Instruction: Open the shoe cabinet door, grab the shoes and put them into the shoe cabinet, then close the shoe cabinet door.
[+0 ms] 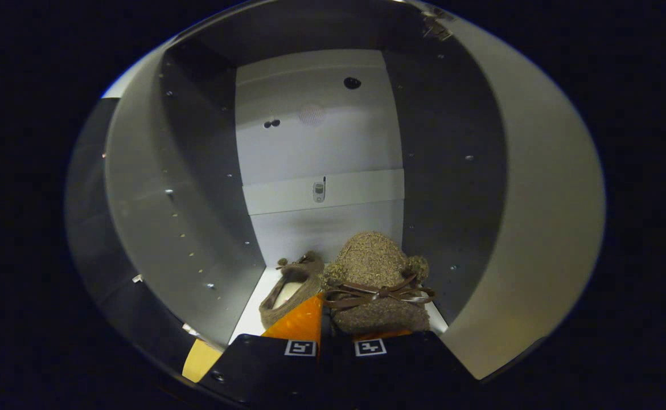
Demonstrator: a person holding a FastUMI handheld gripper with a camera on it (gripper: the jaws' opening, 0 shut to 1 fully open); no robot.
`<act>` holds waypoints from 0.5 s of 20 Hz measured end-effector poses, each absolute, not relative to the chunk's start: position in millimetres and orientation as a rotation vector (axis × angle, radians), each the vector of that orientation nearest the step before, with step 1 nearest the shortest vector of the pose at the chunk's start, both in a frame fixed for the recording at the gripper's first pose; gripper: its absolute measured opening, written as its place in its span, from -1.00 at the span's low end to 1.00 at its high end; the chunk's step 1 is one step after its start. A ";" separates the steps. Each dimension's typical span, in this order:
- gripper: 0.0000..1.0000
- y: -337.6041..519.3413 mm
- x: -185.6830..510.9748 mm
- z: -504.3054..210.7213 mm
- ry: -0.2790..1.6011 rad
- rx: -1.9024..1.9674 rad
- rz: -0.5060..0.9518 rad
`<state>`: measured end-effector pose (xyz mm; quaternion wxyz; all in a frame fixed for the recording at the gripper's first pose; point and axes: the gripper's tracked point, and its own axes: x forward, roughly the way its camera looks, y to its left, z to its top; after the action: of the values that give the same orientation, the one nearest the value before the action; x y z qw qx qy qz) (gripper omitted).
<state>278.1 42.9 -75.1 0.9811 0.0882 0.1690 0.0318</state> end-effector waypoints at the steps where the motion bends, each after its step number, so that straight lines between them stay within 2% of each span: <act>1: -0.81 45.5 293.4 -84.4 0.358 0.173 0.060; 10: -0.81 56.8 400.7 -164.3 0.513 0.076 0.012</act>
<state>400.7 56.8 -164.3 0.9666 0.0375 0.2534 0.0059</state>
